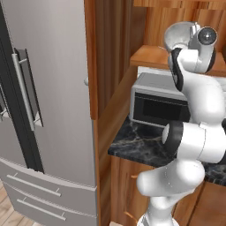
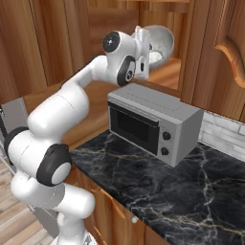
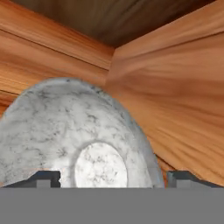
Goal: Pick the mug and place it in the sink. Pick the bowl and place it in the open cabinet and then close the cabinet.
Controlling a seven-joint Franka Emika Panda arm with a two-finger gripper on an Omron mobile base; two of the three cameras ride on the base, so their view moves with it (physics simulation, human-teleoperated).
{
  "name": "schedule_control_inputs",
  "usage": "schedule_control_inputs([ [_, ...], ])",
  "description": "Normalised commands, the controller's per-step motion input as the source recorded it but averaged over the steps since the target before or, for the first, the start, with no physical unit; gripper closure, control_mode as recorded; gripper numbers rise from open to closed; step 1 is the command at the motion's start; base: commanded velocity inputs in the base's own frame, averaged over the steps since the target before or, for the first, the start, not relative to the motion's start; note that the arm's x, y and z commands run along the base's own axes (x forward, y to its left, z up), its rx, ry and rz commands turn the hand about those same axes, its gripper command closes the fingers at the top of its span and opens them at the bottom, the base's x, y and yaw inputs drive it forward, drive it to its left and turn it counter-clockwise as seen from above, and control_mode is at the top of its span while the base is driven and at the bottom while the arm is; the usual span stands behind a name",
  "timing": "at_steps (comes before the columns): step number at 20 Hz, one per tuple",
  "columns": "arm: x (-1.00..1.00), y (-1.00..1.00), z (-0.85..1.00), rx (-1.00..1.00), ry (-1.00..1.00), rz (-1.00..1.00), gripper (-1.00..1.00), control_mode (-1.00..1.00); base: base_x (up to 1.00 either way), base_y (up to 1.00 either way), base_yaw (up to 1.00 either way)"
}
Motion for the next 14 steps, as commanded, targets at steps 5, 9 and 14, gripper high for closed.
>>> schedule_control_inputs([
  [5, -0.2, 0.0, 0.61, 0.01, -0.35, 0.0, -1.0, -1.0, 0.0, 0.0, 0.0],
  [9, -0.71, 0.0, 0.16, 0.06, -0.34, 0.0, -1.0, -1.0, 0.0, 0.0, 0.0],
  [14, -1.0, 0.0, 0.18, 0.09, -0.17, 0.0, -1.0, -1.0, 0.0, 0.0, 0.0],
])
